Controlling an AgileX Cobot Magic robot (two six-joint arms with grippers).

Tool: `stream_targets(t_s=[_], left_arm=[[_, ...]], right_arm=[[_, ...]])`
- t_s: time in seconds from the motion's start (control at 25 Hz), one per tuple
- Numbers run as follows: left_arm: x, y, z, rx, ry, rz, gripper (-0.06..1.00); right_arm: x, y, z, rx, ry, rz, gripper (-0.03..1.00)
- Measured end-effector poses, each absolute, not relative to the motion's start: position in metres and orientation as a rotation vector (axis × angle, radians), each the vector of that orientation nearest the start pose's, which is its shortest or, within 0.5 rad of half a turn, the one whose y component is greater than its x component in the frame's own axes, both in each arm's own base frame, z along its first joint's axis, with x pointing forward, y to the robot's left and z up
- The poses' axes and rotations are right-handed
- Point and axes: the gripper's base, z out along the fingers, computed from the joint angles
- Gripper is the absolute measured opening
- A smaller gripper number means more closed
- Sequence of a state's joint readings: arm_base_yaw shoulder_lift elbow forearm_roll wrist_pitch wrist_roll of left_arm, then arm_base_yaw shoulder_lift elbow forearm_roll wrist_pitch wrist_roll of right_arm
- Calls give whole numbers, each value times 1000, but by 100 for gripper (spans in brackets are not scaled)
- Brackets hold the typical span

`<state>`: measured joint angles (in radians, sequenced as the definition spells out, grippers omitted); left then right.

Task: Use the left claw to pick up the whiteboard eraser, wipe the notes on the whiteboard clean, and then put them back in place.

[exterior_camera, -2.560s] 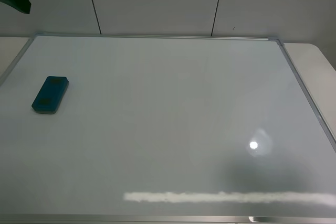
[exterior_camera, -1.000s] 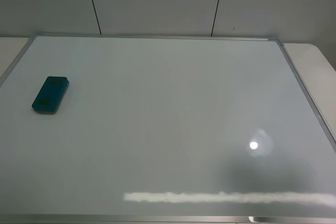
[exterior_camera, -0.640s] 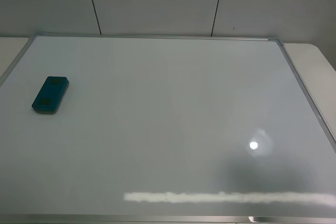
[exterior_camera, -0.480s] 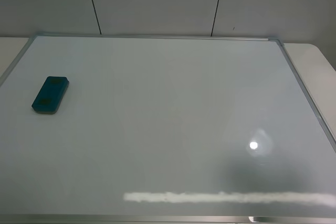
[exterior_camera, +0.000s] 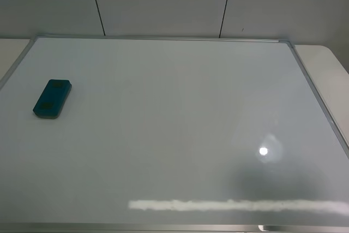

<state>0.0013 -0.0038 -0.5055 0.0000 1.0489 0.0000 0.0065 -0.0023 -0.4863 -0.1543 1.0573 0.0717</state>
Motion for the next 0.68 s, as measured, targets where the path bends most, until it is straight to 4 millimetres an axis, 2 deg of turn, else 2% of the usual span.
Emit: stream_targets(t_s=[0.68], left_arm=[[-6,0,280,-26,2023,16,99]], right_arm=[[-4,-12,275,72,2044,-136,99]])
